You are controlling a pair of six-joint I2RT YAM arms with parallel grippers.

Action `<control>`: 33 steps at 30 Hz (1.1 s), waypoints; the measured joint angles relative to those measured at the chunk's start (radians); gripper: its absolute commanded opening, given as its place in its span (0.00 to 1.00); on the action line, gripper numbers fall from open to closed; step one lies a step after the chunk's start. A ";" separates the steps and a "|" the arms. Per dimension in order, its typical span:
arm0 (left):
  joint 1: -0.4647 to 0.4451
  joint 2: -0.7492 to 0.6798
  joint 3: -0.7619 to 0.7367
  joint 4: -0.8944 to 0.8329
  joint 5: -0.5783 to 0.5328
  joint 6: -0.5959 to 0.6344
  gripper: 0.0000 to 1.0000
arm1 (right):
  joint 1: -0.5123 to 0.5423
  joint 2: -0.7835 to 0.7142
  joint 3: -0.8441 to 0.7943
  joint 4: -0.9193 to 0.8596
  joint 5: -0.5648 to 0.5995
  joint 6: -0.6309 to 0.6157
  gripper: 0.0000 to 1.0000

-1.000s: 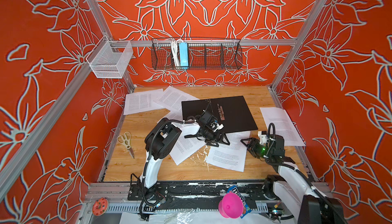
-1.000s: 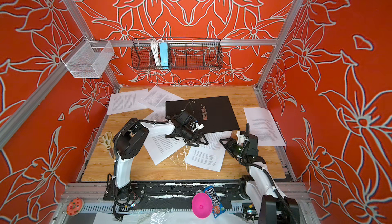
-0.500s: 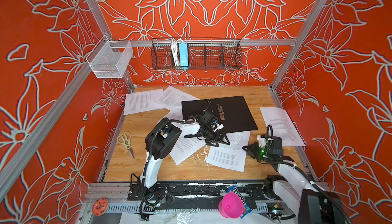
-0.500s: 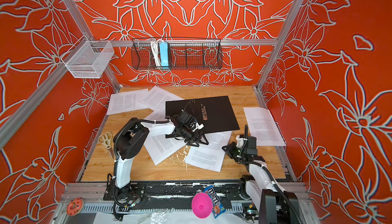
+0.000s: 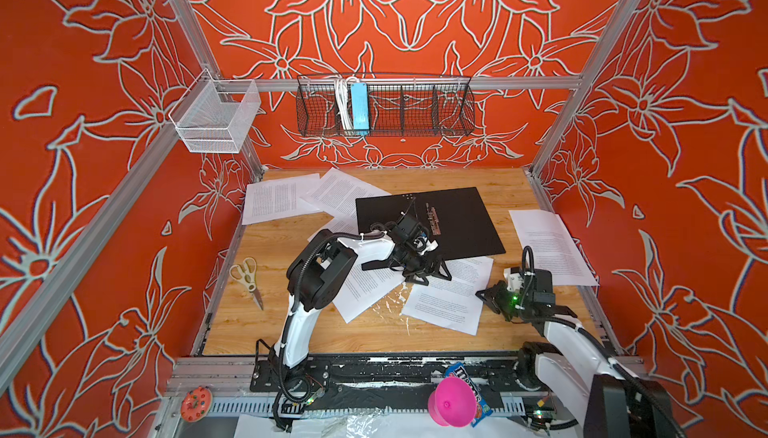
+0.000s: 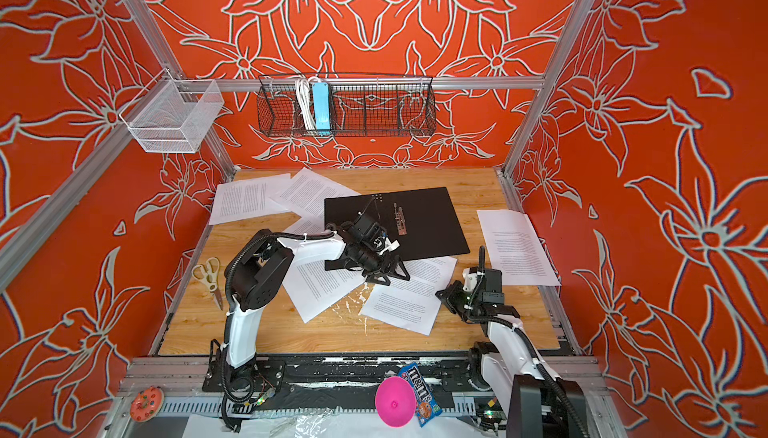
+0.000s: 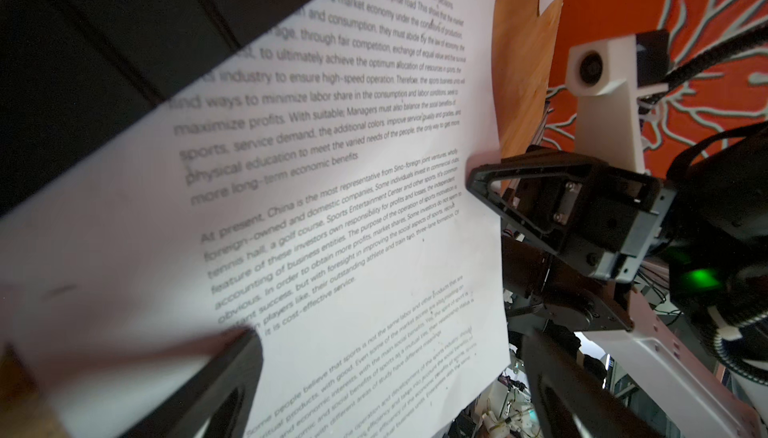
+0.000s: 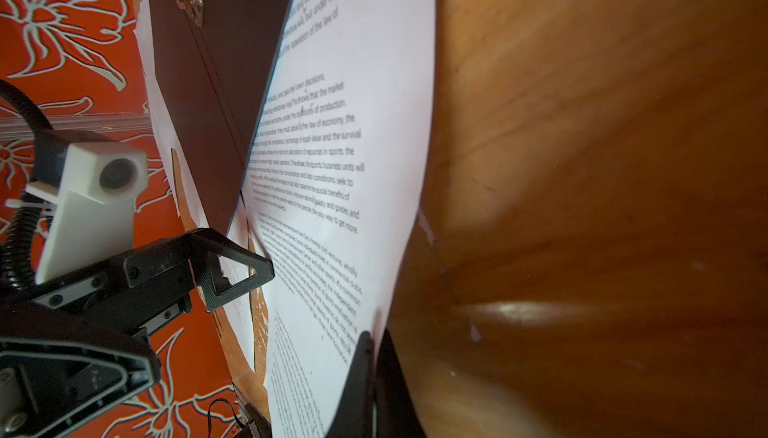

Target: Put the files into the folder

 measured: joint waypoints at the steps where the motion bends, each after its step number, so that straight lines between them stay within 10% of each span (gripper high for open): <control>1: 0.002 -0.002 -0.005 0.015 0.013 -0.017 0.98 | 0.000 -0.022 0.001 -0.017 0.000 0.000 0.00; 19: 0.036 -0.457 -0.005 -0.021 0.114 -0.095 0.98 | 0.000 -0.270 0.289 -0.349 0.045 0.008 0.00; 33: 0.169 -0.732 -0.016 -0.218 -0.094 0.039 0.98 | 0.138 0.093 0.685 -0.283 0.069 0.003 0.00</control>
